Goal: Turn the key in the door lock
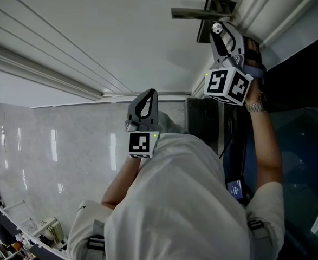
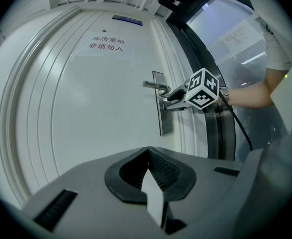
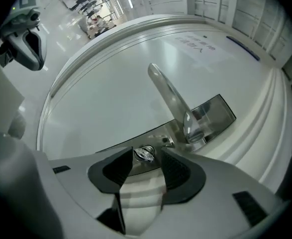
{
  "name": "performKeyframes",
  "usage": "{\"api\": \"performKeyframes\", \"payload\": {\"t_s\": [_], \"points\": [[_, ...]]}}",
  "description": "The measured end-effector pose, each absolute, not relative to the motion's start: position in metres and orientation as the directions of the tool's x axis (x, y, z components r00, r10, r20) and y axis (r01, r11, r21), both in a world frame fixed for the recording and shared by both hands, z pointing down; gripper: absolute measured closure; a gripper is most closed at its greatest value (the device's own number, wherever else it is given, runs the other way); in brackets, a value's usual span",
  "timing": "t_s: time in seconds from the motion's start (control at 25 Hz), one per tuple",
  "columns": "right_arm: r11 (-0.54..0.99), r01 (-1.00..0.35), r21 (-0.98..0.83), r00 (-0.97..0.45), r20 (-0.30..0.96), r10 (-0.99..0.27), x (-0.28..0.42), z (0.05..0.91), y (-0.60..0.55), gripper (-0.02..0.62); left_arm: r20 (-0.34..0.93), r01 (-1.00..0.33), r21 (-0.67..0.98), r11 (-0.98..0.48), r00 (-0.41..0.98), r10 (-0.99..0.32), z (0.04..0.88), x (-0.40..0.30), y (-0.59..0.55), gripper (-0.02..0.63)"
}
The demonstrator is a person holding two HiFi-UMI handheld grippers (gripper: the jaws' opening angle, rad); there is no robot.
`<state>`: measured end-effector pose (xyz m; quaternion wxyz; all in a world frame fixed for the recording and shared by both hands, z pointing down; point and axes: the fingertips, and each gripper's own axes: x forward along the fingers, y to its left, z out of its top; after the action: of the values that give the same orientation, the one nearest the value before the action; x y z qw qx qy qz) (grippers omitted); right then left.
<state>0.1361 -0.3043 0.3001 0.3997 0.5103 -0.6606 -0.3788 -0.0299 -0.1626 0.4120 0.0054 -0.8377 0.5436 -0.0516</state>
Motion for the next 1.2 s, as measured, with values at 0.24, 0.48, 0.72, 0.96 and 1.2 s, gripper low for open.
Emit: {"api": "performKeyframes", "payload": {"t_s": [0.24, 0.48, 0.72, 0.96, 1.2], "points": [[0.150, -0.347, 0.926, -0.130, 0.110, -0.985, 0.1319, 0.3054, -0.3039, 0.483, 0.069, -0.912, -0.061, -0.406, 0.402, -0.913, 0.4093, -0.0299, -0.1631, 0.597], [0.139, -0.309, 0.941, -0.122, 0.106, -0.987, 0.1294, 0.3057, -0.3063, 0.490, 0.071, -0.910, -0.058, -0.410, 0.406, -0.911, 0.4111, -0.0267, -0.1630, 0.597], [0.125, -0.345, 0.930, -0.118, 0.089, -0.989, 0.1307, 0.3055, -0.3048, 0.512, 0.074, -0.905, -0.064, -0.421, 0.416, -0.906, 0.4099, -0.0225, -0.1633, 0.597], [0.094, -0.423, 0.901, -0.108, 0.053, -0.993, 0.1331, 0.3049, -0.3054, 0.578, 0.079, -0.910, -0.067, -0.409, 0.404, -0.911, 0.4110, -0.0258, -0.1639, 0.597], [0.098, -0.542, 0.835, -0.110, 0.045, -0.993, 0.1350, 0.3027, -0.3071, 0.578, 0.082, -0.911, -0.071, -0.407, 0.402, -0.912, 0.4114, -0.0264, -0.1656, 0.597]]}}
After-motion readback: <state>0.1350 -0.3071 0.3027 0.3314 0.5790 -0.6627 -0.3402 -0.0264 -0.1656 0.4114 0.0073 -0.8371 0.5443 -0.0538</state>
